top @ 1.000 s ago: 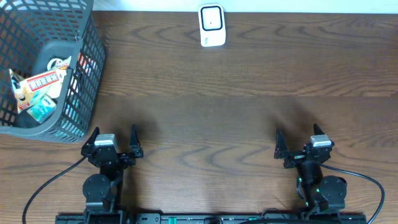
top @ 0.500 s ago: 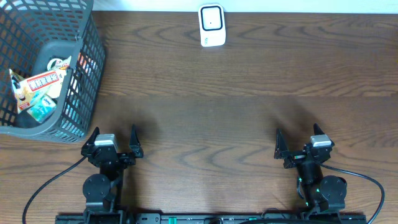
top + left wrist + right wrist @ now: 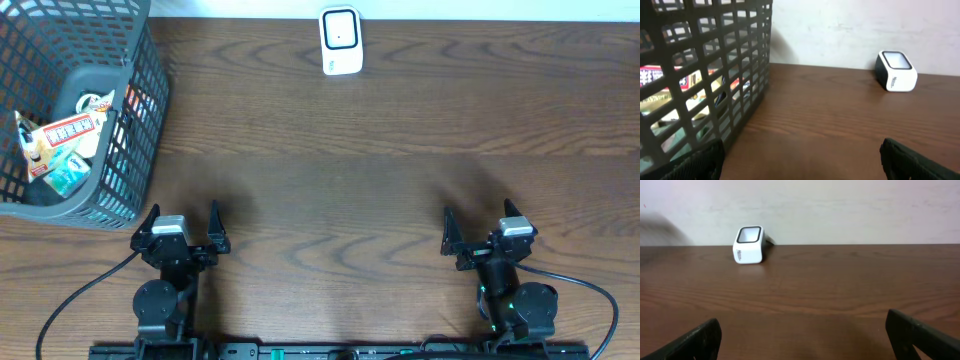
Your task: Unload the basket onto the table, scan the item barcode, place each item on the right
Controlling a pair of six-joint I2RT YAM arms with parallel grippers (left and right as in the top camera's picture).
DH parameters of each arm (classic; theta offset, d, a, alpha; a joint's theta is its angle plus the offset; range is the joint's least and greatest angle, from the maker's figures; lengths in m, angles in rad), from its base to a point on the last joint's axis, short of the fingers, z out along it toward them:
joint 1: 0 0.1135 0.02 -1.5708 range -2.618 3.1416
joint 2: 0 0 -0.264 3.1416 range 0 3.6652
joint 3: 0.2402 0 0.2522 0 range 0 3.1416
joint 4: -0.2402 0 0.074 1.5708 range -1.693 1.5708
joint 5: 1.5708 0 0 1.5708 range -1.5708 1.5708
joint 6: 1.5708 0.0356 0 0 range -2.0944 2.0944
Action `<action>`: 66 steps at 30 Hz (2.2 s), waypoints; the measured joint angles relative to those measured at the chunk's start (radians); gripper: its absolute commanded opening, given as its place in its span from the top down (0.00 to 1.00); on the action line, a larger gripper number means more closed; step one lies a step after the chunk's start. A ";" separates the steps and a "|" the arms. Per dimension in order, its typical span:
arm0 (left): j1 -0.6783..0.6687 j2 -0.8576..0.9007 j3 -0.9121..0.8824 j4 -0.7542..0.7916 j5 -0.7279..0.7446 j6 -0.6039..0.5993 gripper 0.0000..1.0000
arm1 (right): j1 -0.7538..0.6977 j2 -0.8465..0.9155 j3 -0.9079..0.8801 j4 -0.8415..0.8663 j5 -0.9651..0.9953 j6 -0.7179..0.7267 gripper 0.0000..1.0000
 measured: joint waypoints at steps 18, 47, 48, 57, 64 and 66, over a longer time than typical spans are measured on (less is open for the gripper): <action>-0.001 0.000 -0.011 0.739 0.222 -0.235 0.02 | 0.000 0.000 0.000 0.000 0.000 0.000 0.01; 0.059 1.349 1.740 -0.646 0.369 -0.047 0.02 | 0.000 0.000 0.000 -0.001 0.001 0.000 0.01; 0.073 1.397 1.835 -0.692 0.333 -0.047 0.03 | 0.000 0.000 0.000 0.000 0.000 0.000 0.01; 0.232 1.706 2.314 -0.846 -0.071 0.006 0.02 | 0.000 0.000 0.000 0.000 0.001 0.000 0.01; 0.329 1.897 2.310 -0.965 -0.237 0.011 0.02 | 0.000 0.000 0.000 0.000 0.000 0.000 0.01; 0.346 1.937 2.297 -0.974 -0.249 0.020 0.02 | 0.000 0.000 0.000 0.000 0.000 0.000 0.01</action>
